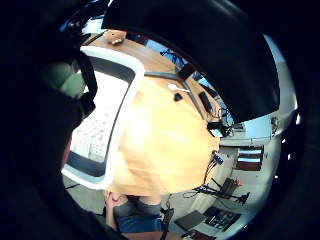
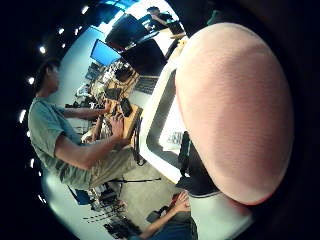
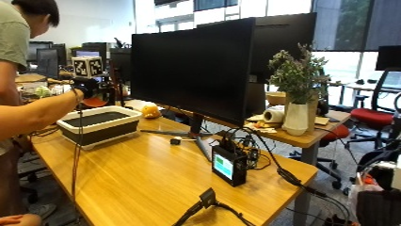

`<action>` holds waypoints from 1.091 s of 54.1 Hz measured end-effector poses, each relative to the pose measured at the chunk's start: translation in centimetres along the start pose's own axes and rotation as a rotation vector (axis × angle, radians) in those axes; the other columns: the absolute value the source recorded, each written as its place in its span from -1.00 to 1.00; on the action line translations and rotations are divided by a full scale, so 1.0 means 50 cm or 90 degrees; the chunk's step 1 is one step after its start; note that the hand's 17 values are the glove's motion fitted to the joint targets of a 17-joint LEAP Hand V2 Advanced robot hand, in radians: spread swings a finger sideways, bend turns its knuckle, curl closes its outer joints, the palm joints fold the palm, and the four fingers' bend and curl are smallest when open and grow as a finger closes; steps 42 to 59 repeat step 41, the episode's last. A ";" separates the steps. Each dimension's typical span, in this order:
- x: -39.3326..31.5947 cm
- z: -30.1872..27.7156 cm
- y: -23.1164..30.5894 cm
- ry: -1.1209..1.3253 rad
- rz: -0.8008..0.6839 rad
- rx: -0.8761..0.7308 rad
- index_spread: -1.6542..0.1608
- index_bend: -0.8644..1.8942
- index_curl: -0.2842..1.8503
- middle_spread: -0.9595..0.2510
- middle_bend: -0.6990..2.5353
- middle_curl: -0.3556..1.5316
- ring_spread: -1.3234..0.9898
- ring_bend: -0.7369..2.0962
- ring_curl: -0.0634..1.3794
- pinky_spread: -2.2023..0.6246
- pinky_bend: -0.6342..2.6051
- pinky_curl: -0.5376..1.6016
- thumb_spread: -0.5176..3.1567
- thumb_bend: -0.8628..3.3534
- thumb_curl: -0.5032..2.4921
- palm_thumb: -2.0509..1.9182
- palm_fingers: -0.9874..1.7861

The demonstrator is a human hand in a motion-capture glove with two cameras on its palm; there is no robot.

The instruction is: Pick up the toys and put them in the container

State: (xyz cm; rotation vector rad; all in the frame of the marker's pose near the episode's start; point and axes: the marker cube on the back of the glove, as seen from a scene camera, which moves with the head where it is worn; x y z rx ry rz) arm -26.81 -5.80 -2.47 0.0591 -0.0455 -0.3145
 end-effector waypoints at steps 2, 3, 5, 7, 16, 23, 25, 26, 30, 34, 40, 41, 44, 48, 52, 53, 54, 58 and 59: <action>-0.003 0.011 -0.006 0.002 0.004 -0.012 0.47 -0.30 -0.61 -0.01 -0.47 -0.12 -0.16 0.25 -0.25 0.29 0.25 -0.10 0.08 -0.59 -0.40 0.14 0.03; -0.005 0.016 -0.010 0.001 0.005 -0.018 0.47 -0.31 -0.61 0.00 -0.47 -0.12 -0.15 0.25 -0.25 0.29 0.25 -0.10 0.08 -0.60 -0.41 0.13 0.02; -0.010 0.026 -0.014 -0.004 0.005 -0.032 0.48 -0.31 -0.61 0.04 -0.48 -0.13 -0.14 0.23 -0.27 0.30 0.26 -0.10 0.07 -0.60 -0.41 0.13 -0.05; -0.014 0.035 -0.016 -0.005 0.007 -0.051 0.48 -0.30 -0.61 0.10 -0.47 -0.13 -0.13 0.20 -0.27 0.32 0.27 -0.10 0.06 -0.60 -0.41 0.11 -0.10; -0.019 0.052 -0.008 -0.003 -0.014 -0.076 0.48 -0.26 -0.57 0.35 -0.45 -0.13 0.01 -0.04 -0.42 0.44 0.27 -0.11 0.00 -0.61 -0.43 0.06 -0.36; -0.036 0.034 0.001 0.009 -0.023 -0.046 0.49 -0.26 -0.55 0.43 -0.45 -0.14 0.07 -0.14 -0.50 0.52 0.21 -0.15 -0.06 -0.62 -0.44 0.01 -0.39; -0.038 0.028 0.007 0.006 -0.034 -0.037 0.49 -0.27 -0.54 0.44 -0.45 -0.14 0.08 -0.16 -0.51 0.53 0.20 -0.16 -0.07 -0.62 -0.45 0.01 -0.38; -0.038 0.024 0.010 0.006 -0.037 -0.033 0.49 -0.27 -0.54 0.45 -0.45 -0.15 0.09 -0.17 -0.52 0.54 0.19 -0.17 -0.08 -0.62 -0.45 0.00 -0.38; -0.038 0.011 0.019 0.009 -0.041 -0.015 0.49 -0.27 -0.53 0.45 -0.45 -0.15 0.10 -0.19 -0.53 0.56 0.14 -0.19 -0.09 -0.62 -0.46 0.00 -0.38; -0.029 0.002 0.026 0.017 -0.037 -0.005 0.49 -0.27 -0.52 0.46 -0.45 -0.16 0.12 -0.20 -0.54 0.57 0.10 -0.21 -0.10 -0.62 -0.46 0.00 -0.38; -0.018 -0.002 0.029 0.021 -0.037 -0.007 0.49 -0.27 -0.52 0.46 -0.46 -0.17 0.12 -0.21 -0.54 0.59 0.07 -0.22 -0.11 -0.62 -0.47 -0.01 -0.37; -0.016 -0.003 0.030 0.021 -0.036 -0.007 0.49 -0.27 -0.52 0.46 -0.46 -0.17 0.12 -0.21 -0.54 0.59 0.06 -0.23 -0.11 -0.62 -0.48 -0.01 -0.37; -0.016 -0.003 0.030 0.021 -0.036 -0.007 0.49 -0.27 -0.52 0.46 -0.46 -0.17 0.12 -0.21 -0.54 0.59 0.06 -0.23 -0.11 -0.62 -0.48 -0.01 -0.37; -0.016 -0.003 0.030 0.021 -0.036 -0.007 0.49 -0.27 -0.52 0.46 -0.46 -0.17 0.12 -0.21 -0.54 0.59 0.06 -0.23 -0.11 -0.62 -0.48 -0.01 -0.37; -0.016 -0.003 0.030 0.021 -0.036 -0.007 0.49 -0.27 -0.52 0.46 -0.46 -0.17 0.12 -0.21 -0.54 0.59 0.06 -0.23 -0.11 -0.62 -0.48 -0.01 -0.37; -0.016 -0.003 0.030 0.021 -0.036 -0.007 0.49 -0.27 -0.52 0.46 -0.46 -0.17 0.12 -0.21 -0.54 0.59 0.06 -0.23 -0.11 -0.62 -0.48 -0.01 -0.37; -0.016 -0.003 0.030 0.021 -0.036 -0.007 0.49 -0.27 -0.52 0.46 -0.46 -0.17 0.12 -0.21 -0.54 0.59 0.06 -0.23 -0.11 -0.62 -0.48 -0.01 -0.37; -0.016 -0.003 0.030 0.021 -0.036 -0.007 0.49 -0.27 -0.52 0.46 -0.46 -0.17 0.12 -0.21 -0.54 0.59 0.06 -0.23 -0.11 -0.62 -0.48 -0.01 -0.37; -0.016 -0.003 0.030 0.021 -0.036 -0.007 0.49 -0.27 -0.52 0.46 -0.46 -0.17 0.12 -0.21 -0.54 0.59 0.06 -0.23 -0.11 -0.62 -0.48 -0.01 -0.37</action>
